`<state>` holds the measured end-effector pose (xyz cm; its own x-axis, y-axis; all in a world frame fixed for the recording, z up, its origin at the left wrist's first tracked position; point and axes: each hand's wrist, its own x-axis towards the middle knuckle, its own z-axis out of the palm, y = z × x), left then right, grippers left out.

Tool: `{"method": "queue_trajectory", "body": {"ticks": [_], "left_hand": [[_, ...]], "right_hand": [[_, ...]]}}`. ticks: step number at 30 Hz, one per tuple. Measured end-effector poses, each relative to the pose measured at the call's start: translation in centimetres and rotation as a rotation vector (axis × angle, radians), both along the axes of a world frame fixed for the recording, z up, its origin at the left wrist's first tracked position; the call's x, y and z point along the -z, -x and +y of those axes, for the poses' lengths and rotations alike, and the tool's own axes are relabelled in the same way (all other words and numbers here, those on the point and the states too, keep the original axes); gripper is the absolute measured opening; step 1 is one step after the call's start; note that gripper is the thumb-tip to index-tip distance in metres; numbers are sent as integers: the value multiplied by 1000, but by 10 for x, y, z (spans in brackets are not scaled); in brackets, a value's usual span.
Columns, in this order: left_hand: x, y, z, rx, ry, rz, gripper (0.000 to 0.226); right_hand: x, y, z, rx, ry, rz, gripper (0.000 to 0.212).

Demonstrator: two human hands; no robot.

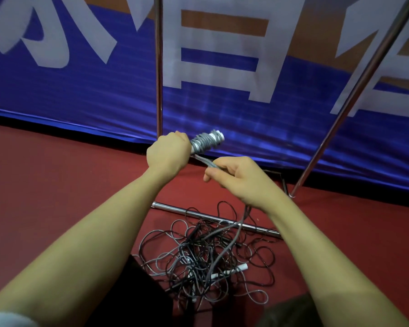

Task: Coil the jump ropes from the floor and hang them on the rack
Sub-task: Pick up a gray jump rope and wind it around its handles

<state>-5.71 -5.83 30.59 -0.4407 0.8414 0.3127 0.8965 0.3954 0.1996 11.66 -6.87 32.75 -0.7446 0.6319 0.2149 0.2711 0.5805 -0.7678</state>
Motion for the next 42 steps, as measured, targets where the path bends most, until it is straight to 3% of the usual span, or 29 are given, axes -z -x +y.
{"method": "queue_trajectory", "body": {"ticks": [5,9,14,17,21,24,27,29,31,34,36,42], "left_hand": [[6,-11,3,33,7,26,42],[7,-13,4,220,39,159,42],[0,-17,0,449,32,306,54],[-2,-20,-3,562,-77,333,68],[-6,-21,-8,712,-339,247,49],[-12,-24,-14,763,-393,120,45],[-23,-30,-18,667,-331,-137,47],[-23,-33,-15,563,-308,-486,39],[-24,-33,-12,473,-325,-673,34],[-23,-32,-7,350,-244,-547,11],[-22,-30,-4,277,-183,-479,19],[-18,-23,5,93,-93,-440,11]], "right_hand": [[5,-4,13,159,-136,88,26],[12,-10,27,305,-236,186,28],[14,-18,40,406,-125,197,25],[14,-21,46,435,-18,235,25],[13,-24,46,444,90,299,24],[10,-27,46,417,168,346,22],[10,-22,46,360,329,472,24],[10,-20,46,338,310,482,24],[11,-18,44,301,268,450,30],[13,-13,38,212,391,439,33],[13,-9,33,161,421,392,32],[10,-5,21,50,364,219,31]]}}
